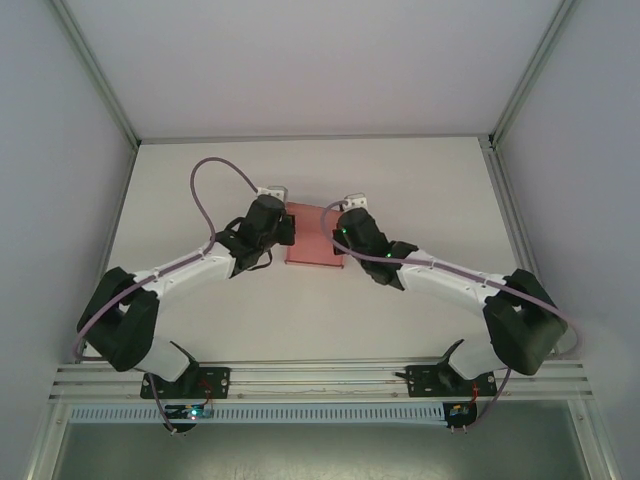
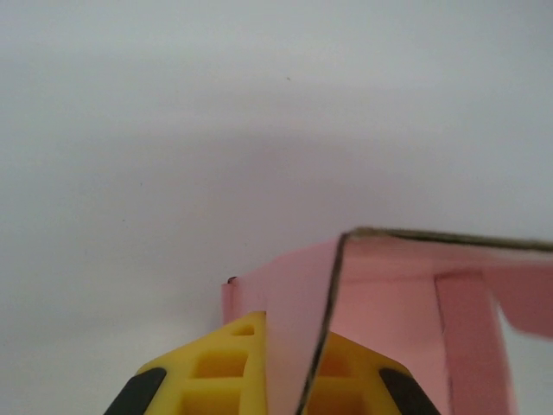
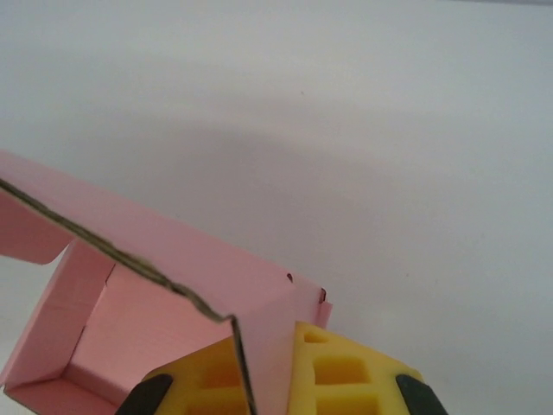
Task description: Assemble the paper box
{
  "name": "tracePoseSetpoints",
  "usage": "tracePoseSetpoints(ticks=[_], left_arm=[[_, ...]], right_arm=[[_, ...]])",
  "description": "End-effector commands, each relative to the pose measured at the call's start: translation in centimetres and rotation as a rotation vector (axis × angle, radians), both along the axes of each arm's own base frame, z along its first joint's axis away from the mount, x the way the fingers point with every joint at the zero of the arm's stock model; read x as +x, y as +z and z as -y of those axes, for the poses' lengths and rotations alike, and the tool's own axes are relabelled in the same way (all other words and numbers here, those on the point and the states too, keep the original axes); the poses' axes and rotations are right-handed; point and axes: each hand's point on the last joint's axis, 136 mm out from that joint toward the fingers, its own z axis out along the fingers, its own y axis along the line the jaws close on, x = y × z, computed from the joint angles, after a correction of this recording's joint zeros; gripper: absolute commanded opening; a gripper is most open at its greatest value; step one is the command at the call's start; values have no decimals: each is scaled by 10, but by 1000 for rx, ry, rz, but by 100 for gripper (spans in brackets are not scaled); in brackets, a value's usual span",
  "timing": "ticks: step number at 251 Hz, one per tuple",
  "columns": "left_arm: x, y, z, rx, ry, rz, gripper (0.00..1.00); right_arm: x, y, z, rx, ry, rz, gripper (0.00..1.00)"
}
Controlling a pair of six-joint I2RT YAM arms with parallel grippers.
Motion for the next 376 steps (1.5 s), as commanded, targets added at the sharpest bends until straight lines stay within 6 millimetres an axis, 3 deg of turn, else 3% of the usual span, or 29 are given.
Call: tracePoseSetpoints(ticks=[1, 46, 104, 136, 202, 222, 246, 257, 274, 289, 295, 297, 341, 376], left_arm=[[5, 25, 51, -199, -72, 55, 0], [-18, 0, 60, -156, -167, 24, 0], [-57, -39, 34, -86, -198, -34, 0], [-77, -62, 23, -63, -220, -69, 0], [-107, -94, 11, -8, -275, -133, 0], [-114, -102, 5, 27, -273, -173, 6], [-122, -98, 1, 40, -281, -203, 26], [-125, -91, -2, 46, -271, -208, 33], [-126, -72, -12, 58, -217, -218, 51], [-130, -53, -16, 55, -216, -205, 75], [-131, -46, -19, 57, -210, -200, 96], [-132, -44, -20, 56, -209, -199, 99], [-140, -2, -41, 27, -88, -227, 100], [-121, 13, -52, -74, 60, -328, 100]], right_arm=[[1, 27, -42, 252, 4, 99, 0], [-4, 7, -32, 314, -67, 136, 0], [-33, -22, -37, 226, 18, 133, 0], [-49, -33, -24, 163, 34, 144, 0], [-82, -52, -6, -50, 252, 231, 0], [-86, -61, 2, -64, 255, 244, 0], [-89, -70, 9, -95, 252, 236, 0], [-91, -74, 10, -104, 261, 225, 0], [-93, -79, 12, -121, 257, 207, 0], [-93, -80, 16, -143, 243, 208, 0], [-93, -81, 17, -149, 238, 208, 0], [-92, -81, 17, -152, 238, 208, 0], [-96, -92, 13, -228, 295, 184, 0], [-101, -97, 11, -252, 332, 207, 0]])
